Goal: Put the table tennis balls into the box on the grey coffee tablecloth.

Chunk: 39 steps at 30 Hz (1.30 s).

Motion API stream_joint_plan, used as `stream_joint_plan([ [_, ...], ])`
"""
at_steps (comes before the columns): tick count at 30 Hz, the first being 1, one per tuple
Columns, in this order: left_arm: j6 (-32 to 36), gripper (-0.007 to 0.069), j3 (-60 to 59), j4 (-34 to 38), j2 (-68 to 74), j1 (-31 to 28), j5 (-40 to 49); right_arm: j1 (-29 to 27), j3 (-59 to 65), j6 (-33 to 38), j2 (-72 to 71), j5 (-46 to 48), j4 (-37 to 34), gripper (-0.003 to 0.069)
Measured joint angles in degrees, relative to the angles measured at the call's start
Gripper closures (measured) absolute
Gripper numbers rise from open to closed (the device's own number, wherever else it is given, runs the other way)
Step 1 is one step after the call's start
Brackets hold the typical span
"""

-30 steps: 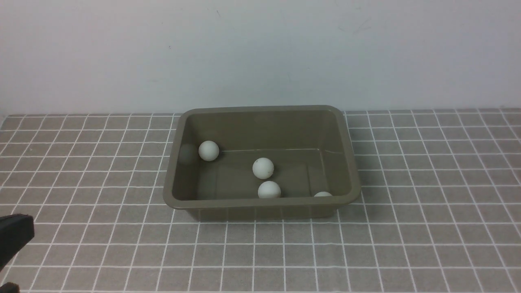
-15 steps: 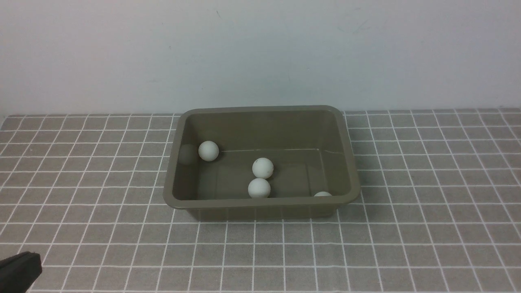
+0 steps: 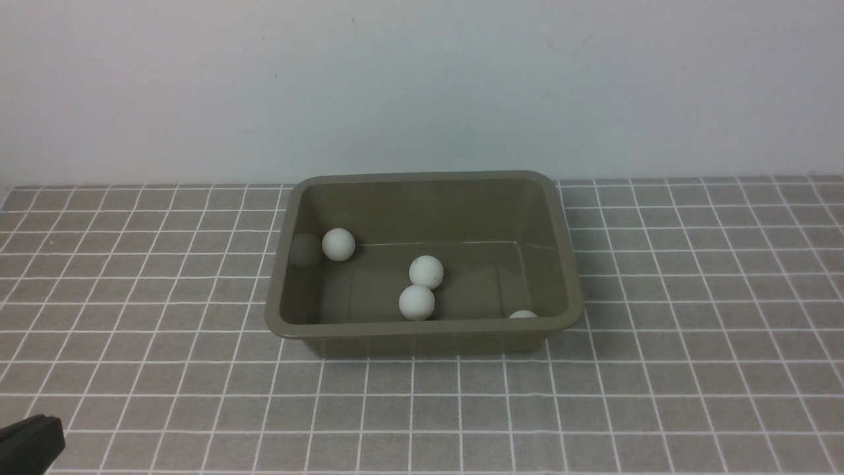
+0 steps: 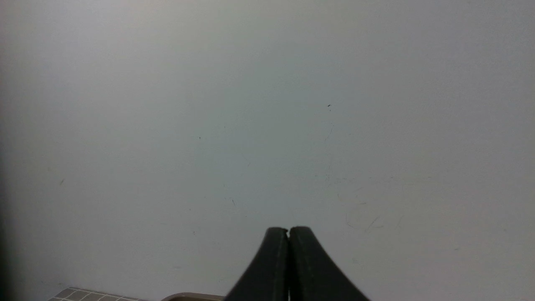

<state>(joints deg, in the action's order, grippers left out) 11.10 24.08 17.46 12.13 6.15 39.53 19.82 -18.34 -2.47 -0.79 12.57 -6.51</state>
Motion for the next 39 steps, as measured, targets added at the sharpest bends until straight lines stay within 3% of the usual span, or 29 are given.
stream_joint_plan([
  [5,0.58,0.0629,-5.06,-3.64,-3.79,-1.34,-5.55,0.00,0.00,0.00,0.00,0.04,0.00,0.0669],
  [11,0.36,0.0629,-22.36,-10.17,-12.39,-2.93,-18.69,0.00,0.00,0.00,0.00,0.04,0.00,0.0669],
  [39,-1.65,0.0629,-25.50,-12.29,-12.76,-2.98,-17.62,0.00,0.00,0.08,0.00,0.19,0.82,0.0669],
])
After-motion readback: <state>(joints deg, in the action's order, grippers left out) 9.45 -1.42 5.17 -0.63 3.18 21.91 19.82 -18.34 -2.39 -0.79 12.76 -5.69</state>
